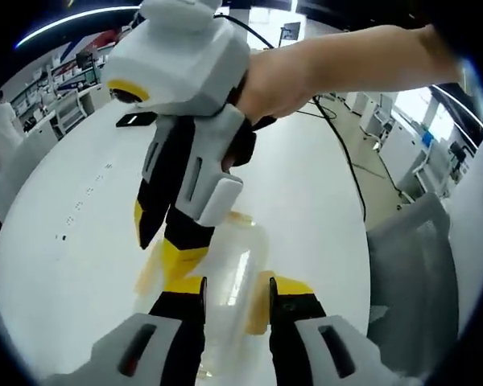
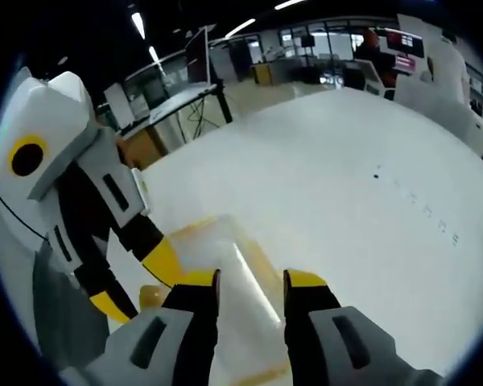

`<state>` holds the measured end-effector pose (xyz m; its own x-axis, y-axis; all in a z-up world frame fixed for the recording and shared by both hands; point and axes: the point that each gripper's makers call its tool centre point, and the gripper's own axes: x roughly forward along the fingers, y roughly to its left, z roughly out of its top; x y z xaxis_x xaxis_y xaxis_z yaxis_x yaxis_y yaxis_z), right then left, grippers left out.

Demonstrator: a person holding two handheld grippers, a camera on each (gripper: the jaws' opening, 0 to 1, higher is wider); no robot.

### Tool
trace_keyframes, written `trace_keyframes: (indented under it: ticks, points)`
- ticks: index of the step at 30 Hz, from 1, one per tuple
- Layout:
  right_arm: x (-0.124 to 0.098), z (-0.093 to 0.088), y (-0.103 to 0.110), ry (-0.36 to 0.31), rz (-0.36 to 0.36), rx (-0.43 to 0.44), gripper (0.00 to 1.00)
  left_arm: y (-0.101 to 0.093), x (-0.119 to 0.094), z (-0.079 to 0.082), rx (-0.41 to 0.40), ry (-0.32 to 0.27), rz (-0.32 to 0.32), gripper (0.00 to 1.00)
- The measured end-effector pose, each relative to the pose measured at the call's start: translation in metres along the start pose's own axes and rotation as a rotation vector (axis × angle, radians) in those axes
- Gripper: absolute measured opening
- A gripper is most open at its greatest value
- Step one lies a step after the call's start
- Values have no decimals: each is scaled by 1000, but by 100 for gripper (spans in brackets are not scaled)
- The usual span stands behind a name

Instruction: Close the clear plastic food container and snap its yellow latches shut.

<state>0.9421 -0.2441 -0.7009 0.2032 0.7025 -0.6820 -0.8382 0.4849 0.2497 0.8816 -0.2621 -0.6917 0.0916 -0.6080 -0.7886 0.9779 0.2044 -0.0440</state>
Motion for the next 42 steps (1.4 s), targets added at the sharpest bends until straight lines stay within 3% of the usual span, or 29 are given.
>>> trace_keyframes:
  ticks: [8, 15, 26, 42]
  points:
    - [0, -2, -3, 2, 0, 2, 28, -6, 9, -8, 61, 48, 8, 39]
    - [2, -1, -5, 4, 0, 0, 28, -7, 11, -8, 80, 44, 1, 37]
    - [6, -2, -11, 17, 2, -10, 28, -10, 16, -14, 196, 76, 44, 35]
    - [9, -10, -12, 54, 20, -34, 28, -8, 22, -14, 291, 76, 114, 32]
